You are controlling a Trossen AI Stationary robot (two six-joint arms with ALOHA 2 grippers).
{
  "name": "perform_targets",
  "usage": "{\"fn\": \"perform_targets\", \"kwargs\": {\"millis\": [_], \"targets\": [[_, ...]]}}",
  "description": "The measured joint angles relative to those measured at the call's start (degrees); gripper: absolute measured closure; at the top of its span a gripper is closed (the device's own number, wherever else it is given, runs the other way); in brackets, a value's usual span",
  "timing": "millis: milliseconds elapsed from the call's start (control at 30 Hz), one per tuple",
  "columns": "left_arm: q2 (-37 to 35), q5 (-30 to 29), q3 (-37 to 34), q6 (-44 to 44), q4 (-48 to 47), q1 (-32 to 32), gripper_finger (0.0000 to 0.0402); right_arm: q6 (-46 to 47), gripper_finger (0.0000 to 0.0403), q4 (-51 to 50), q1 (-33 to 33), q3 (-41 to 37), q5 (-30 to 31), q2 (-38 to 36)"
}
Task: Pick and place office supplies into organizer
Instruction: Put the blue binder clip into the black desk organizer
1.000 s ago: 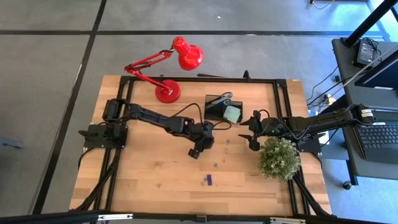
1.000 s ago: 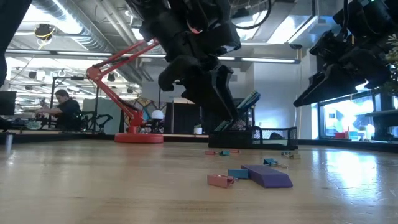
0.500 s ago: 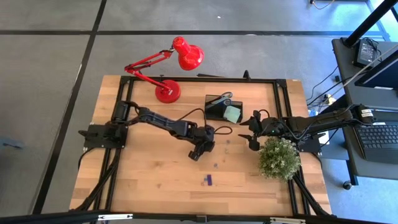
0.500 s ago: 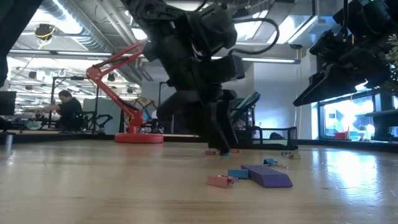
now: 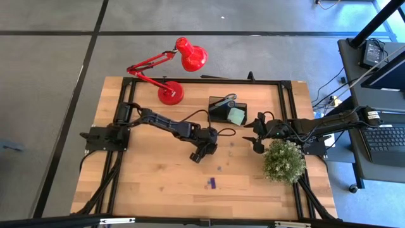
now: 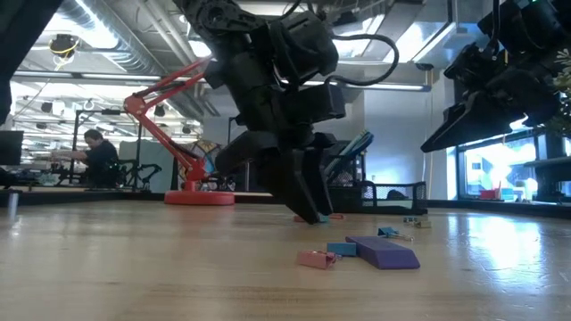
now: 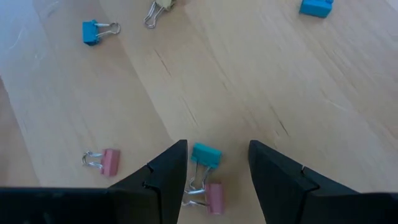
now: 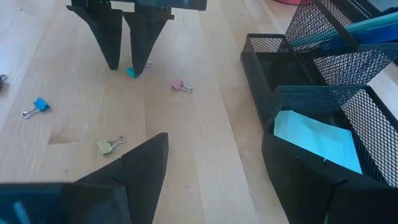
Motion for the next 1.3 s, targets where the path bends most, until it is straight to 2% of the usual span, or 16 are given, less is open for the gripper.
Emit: {"fn": "perform_targets", "kwargs": {"millis": [333,533,1000,1300], "targets": [[2.98,8.92,0.26,-3.61,1.47,2.64,0.0237,-0.02,0.0140,-0.04,0.00,0.02,0.00,-0.02],[3.06,7.79,0.33,-2.81,-0.61,2.78,0.0258,-0.04,0.0140,-0.06,0.00,0.02,0.00,0.00],[2.98,5.65,0.26,12.70,-1.28,2.67,0.0279,0.18,0.0140,-0.06,0.00,0.02,0.00,0.00],[2.91,5.58,0.28,4.22,-3.08,2.78,0.0279,1.43,0.0140,-0.09,0.02,0.02,-0.02,0.00]]}}
